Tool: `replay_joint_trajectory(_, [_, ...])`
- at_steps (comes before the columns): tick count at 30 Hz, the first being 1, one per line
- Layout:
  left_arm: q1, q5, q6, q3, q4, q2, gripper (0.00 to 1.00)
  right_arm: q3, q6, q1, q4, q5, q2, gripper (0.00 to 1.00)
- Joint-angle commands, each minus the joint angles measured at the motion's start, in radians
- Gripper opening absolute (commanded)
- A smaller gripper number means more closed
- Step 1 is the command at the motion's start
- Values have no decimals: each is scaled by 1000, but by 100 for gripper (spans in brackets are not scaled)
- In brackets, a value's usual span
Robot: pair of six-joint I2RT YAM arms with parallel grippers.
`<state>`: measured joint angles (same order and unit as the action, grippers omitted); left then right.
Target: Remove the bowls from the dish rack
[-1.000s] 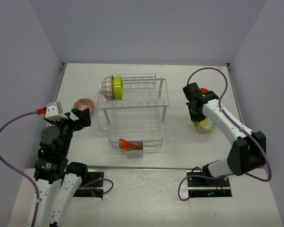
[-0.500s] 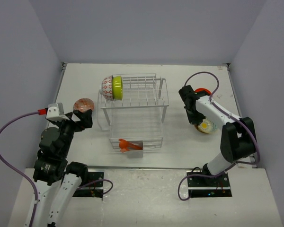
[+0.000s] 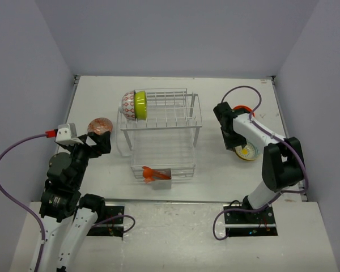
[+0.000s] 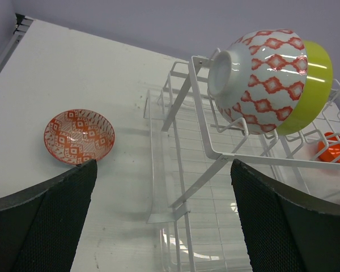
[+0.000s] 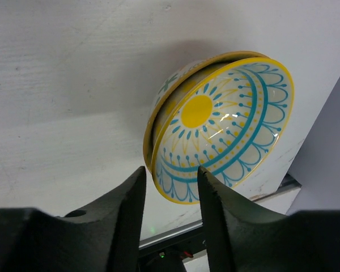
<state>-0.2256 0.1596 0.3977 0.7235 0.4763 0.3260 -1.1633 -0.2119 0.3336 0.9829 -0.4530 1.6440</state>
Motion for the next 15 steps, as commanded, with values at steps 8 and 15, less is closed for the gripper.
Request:
replay_joint_trajectory(8, [-8,12,-31,4,-18,7,100,-202,-46,67,61,146,-263,46])
replay_joint_trajectory(15, [-8,109,-2,14,11,-2,100,52,-236,74,-673,844,-573,99])
